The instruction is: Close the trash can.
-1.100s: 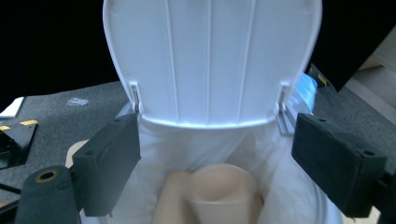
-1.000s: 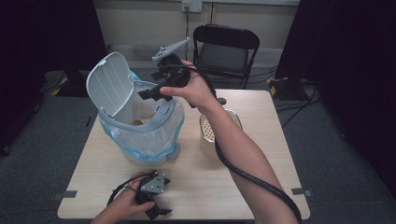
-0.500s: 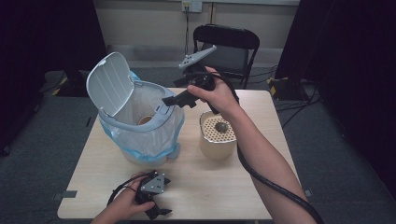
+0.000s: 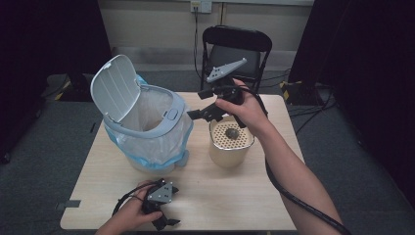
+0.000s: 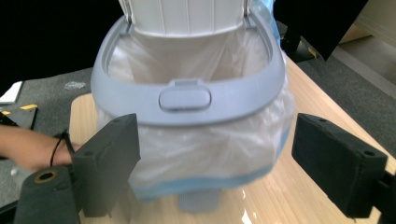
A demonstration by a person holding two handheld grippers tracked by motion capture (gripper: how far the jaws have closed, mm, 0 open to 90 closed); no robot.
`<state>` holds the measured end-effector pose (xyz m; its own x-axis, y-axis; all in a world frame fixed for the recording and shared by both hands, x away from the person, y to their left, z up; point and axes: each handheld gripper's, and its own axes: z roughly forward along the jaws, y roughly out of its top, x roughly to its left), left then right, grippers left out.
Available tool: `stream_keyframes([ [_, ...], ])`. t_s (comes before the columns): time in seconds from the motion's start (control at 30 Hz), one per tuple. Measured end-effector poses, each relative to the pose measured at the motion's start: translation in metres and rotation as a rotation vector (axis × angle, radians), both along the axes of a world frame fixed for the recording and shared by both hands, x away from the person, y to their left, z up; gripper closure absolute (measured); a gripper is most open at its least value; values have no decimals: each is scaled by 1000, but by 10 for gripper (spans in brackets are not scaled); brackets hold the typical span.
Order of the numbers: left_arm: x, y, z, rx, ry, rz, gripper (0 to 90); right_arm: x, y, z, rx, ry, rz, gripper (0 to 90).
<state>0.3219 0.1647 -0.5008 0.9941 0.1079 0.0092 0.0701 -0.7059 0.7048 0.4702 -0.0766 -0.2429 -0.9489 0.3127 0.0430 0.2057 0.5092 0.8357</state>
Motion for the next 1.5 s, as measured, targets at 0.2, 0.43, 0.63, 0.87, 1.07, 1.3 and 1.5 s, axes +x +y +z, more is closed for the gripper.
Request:
stream_keyframes([
  [0.2, 0, 0, 0, 1, 1, 3, 0, -5, -18, -11, -10, 6, -10, 146],
  [0.43, 0, 0, 0, -1, 3, 3, 0, -12, -35, -22, -18, 6, -20, 146],
  [0.63, 0, 0, 0, 0, 2, 5, 0, -20, -48, -33, -21, 2, -36, 146],
  [0.87, -1, -1, -1, -10, 3, 11, 0, -30, -61, -49, -43, 0, -42, 146],
  [1.07, -1, -1, -1, -11, 1, 10, 0, -36, -71, -53, -42, -9, -50, 146],
  [1.3, 0, 0, -1, -6, -2, 7, 0, -43, -81, -61, -54, -19, -59, 147],
  [1.5, 0, 0, -1, -6, 1, 9, 0, -53, -89, -76, -92, -36, -62, 147],
])
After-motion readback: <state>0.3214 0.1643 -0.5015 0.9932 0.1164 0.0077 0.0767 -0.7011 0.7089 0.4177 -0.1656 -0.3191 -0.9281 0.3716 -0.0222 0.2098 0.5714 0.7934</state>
